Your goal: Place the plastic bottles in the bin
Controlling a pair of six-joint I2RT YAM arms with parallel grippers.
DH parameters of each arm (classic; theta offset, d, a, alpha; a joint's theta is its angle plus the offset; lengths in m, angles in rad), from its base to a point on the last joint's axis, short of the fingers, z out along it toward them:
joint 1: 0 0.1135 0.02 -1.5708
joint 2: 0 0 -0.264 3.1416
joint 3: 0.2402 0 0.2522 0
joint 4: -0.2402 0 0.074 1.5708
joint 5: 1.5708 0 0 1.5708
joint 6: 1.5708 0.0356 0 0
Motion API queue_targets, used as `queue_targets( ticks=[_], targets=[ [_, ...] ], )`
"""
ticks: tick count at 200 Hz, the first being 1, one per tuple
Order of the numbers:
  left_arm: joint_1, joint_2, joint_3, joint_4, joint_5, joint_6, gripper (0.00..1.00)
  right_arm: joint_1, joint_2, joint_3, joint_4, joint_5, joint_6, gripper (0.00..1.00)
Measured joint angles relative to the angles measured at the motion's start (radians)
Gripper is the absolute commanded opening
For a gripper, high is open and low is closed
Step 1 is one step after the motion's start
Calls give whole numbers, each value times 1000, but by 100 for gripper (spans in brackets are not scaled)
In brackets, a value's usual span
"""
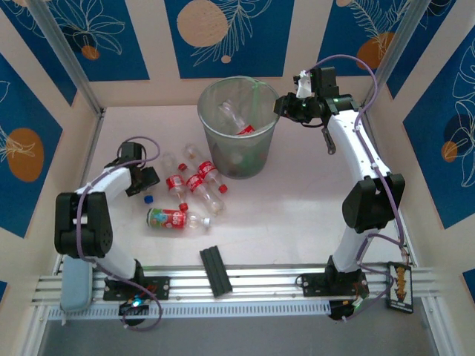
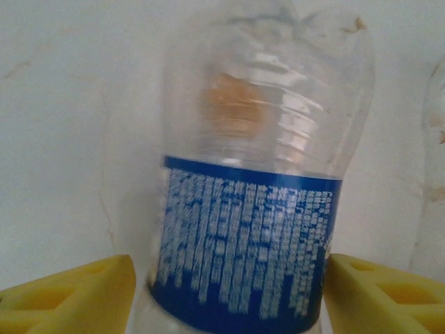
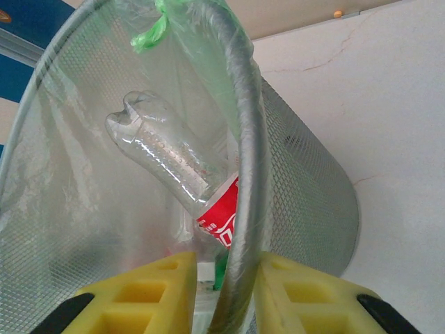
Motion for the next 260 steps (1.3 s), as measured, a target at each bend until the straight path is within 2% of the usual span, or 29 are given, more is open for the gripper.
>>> queue_targets(
  ticks=[31,80,130,177,211,260],
  targets=[
    [1,41,32,23,16,-3,53,3,0,-4,1,1,0,27],
    [1,43,35,26,16,6,43,4,0,-4,0,4,8,24],
    [1,-22,109,-35,43,37,41,13,0,-4,4,16,8,24],
    [-22,-99,323,-76,74,64,39,31,0,-4,15,31,7,24],
    [-103,-155,475,-77,81,65,34,59,0,-4,12,47,3,24],
    [-322,-160,719,-22,79,80,29,81,-1,-4,12,80,-3,24]
  ],
)
